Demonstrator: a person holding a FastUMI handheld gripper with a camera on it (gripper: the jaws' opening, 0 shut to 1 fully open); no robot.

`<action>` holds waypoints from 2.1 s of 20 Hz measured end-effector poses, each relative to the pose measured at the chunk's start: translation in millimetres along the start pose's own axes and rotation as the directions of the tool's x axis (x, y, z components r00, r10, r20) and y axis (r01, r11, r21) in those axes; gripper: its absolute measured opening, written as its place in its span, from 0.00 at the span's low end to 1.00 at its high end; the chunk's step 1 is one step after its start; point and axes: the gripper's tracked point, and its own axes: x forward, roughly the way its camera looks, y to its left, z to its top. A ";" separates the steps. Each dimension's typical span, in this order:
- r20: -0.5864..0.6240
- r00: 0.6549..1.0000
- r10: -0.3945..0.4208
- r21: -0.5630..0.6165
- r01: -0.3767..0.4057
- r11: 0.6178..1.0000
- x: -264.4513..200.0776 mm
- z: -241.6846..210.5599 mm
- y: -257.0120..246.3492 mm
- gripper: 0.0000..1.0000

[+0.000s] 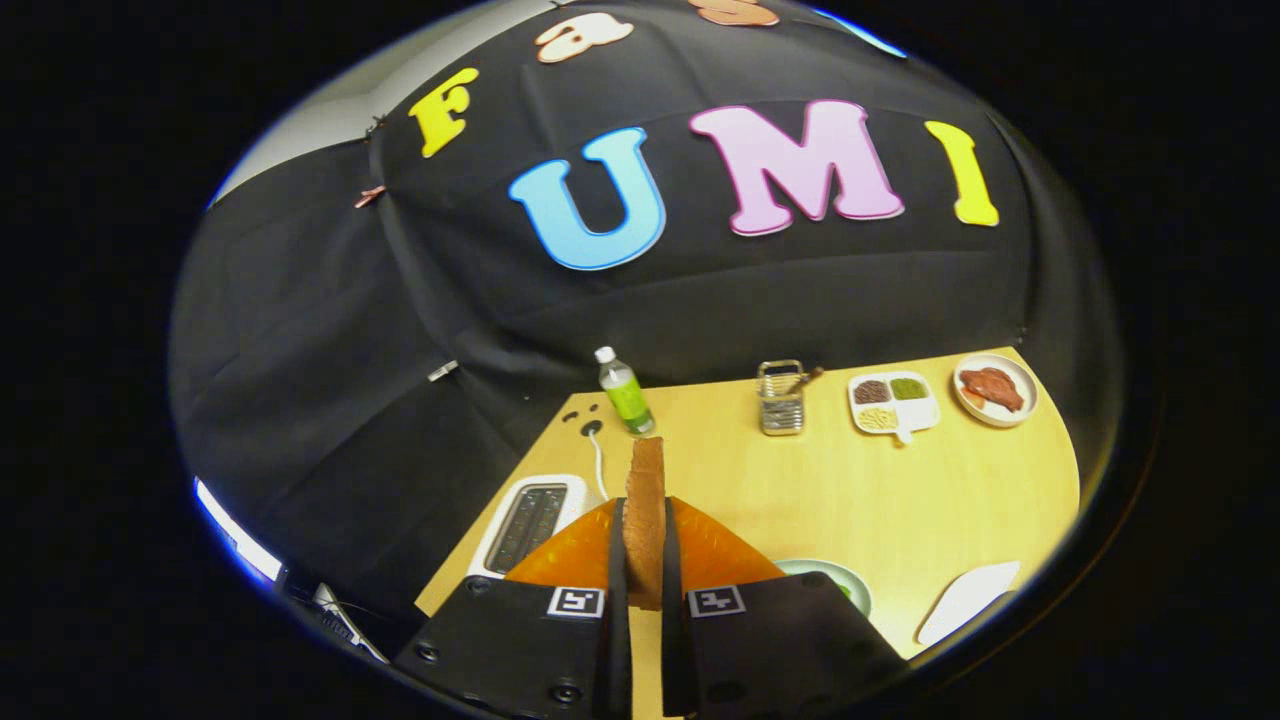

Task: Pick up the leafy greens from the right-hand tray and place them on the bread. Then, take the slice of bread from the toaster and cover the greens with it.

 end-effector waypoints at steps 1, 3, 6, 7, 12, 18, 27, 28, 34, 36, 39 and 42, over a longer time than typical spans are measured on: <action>-0.010 1.000 -0.024 0.010 0.024 1.000 -2.0 -9.0 -15.7 0.16; -0.025 0.997 -0.066 0.039 0.067 0.997 -3.6 -28.7 -40.5 0.16; -0.060 0.993 -0.101 0.092 0.106 0.990 -0.7 -62.9 -69.7 0.16; -0.072 0.992 -0.105 0.109 0.112 0.988 -0.2 -74.4 -76.2 0.16; -0.097 0.992 -0.075 0.184 0.092 0.979 11.6 -108.8 -81.2 0.16; -0.125 0.992 -0.032 0.302 0.068 0.951 35.4 -136.5 -81.8 0.16; -0.211 0.966 -0.152 0.212 0.197 0.957 44.6 -180.0 -145.7 0.16; -0.218 0.964 -0.155 0.203 0.200 0.959 46.1 -182.4 -148.9 0.16; -0.235 0.949 -0.211 0.087 0.237 0.968 46.5 -193.7 -164.9 0.33; -0.234 0.947 -0.222 0.041 0.238 0.970 46.0 -194.7 -166.0 0.43; -0.221 0.939 -0.264 -0.050 0.259 0.965 42.9 -194.7 -175.0 0.61; -0.216 0.937 -0.274 -0.068 0.266 0.962 40.2 -193.3 -178.2 0.68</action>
